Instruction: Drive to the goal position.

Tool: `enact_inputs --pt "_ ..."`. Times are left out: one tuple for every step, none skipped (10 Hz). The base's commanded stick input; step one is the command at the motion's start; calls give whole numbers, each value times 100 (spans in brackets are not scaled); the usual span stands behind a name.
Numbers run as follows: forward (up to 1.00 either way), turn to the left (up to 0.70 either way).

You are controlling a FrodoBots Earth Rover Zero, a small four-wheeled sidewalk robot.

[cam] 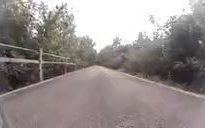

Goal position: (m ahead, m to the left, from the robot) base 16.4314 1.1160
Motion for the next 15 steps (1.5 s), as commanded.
enact_inputs --pt "70 0" --pt "70 0" --pt "70 0" --pt "70 0" --pt "70 0" --pt "70 0" --pt "70 0" --pt "70 0" --pt "70 0" --pt "70 0" --pt "70 0" --pt "70 0" --pt "70 0" --pt "70 0" --pt "70 0"
